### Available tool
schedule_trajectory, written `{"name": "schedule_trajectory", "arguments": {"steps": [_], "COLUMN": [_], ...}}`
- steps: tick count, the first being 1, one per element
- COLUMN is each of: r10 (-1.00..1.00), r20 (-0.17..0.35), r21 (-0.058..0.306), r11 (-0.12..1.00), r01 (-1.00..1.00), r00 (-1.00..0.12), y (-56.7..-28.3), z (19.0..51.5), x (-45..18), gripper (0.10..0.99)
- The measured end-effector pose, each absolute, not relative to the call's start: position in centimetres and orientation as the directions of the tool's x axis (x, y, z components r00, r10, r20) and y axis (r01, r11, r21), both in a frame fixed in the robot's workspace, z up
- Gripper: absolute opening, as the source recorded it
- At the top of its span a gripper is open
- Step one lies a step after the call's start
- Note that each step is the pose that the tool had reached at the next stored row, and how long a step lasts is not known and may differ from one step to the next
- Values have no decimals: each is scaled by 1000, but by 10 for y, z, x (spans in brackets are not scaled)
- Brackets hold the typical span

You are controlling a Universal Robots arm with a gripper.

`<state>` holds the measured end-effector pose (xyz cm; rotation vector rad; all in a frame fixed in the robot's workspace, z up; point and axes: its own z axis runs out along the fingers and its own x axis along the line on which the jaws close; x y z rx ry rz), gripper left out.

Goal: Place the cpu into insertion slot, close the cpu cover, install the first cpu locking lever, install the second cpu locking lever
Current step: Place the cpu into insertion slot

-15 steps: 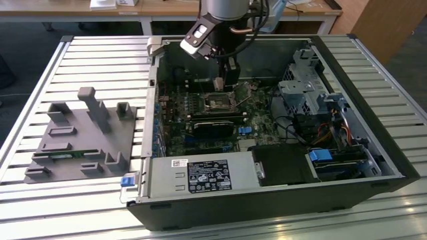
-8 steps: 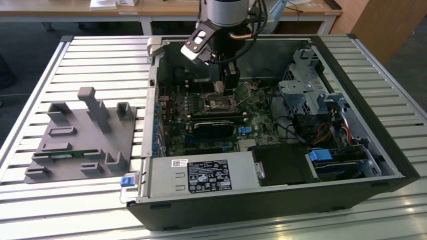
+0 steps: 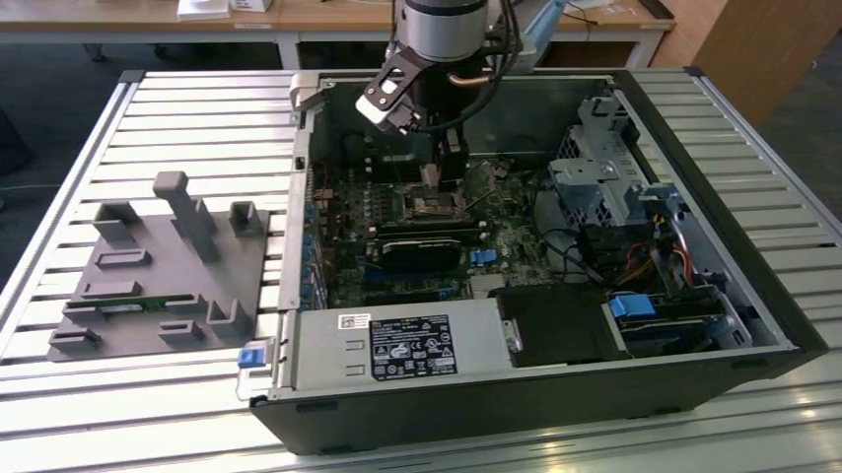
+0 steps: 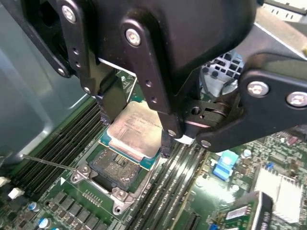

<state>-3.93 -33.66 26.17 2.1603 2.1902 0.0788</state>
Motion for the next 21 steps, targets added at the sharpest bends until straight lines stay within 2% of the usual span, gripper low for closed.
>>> {"name": "schedule_trajectory", "arguments": {"steps": [9,21], "r10": [1000,999], "r20": [-10,-10], "r21": [81,81], "r11": [18,40], "r01": [997,996], "r00": [-17,-39], "y": [-324,-323], "z": [246,233], "x": [-41,-41], "gripper": [537,537]}}
